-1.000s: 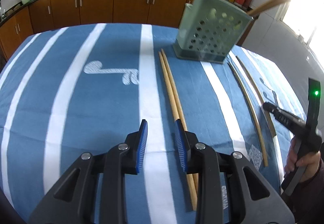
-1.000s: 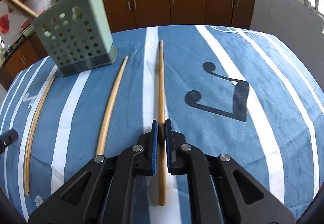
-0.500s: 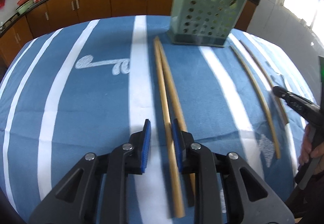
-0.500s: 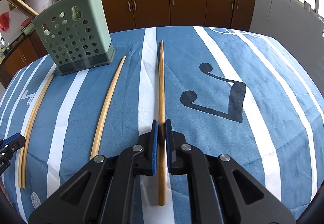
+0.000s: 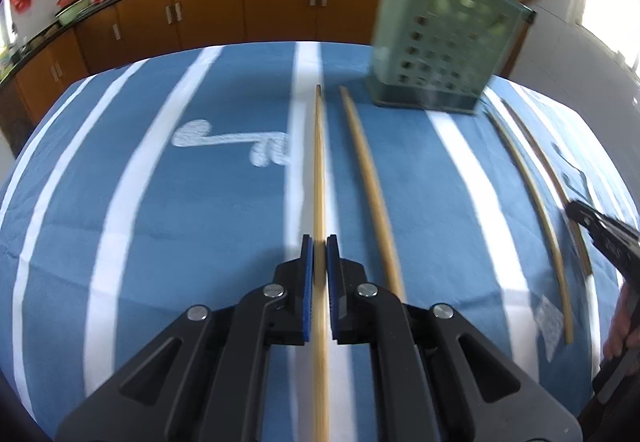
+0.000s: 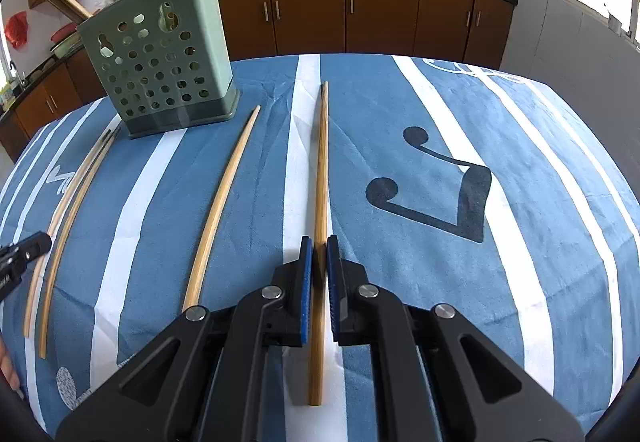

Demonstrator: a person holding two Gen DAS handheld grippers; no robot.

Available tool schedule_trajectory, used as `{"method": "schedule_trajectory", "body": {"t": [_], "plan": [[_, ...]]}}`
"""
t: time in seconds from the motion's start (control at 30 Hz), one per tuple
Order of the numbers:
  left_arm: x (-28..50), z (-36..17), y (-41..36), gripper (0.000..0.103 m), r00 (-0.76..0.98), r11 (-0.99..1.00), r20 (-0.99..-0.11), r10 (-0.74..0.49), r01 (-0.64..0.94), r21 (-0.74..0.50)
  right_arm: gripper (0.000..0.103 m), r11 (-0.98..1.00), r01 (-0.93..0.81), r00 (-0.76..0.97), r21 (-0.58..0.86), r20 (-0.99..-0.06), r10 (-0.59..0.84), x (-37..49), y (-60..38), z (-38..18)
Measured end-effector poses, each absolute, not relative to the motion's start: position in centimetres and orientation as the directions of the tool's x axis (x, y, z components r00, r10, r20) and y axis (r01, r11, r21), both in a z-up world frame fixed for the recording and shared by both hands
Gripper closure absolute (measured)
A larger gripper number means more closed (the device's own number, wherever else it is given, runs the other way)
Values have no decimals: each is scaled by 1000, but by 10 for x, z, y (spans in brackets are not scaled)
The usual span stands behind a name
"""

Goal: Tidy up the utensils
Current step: 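Grasp a fourth chopstick with the right gripper while the left gripper grasps one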

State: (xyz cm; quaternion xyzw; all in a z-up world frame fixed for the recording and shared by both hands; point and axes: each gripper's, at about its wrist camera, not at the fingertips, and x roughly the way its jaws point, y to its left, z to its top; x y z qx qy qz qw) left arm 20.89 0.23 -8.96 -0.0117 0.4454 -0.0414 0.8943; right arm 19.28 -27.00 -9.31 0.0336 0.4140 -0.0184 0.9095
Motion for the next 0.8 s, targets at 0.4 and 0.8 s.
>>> {"method": "schedule_trajectory", "body": {"t": [0.4,0.8], "plan": [[238,-92,31,93,630,994,-770,-102,34,-104,95,996,82,658,45,-753,-20,217,-272,-93],[237,-91,32,93,630,993,-768,-111,33,-117,94,995,84,659,58,-752,-12,216,-272,-94]]}}
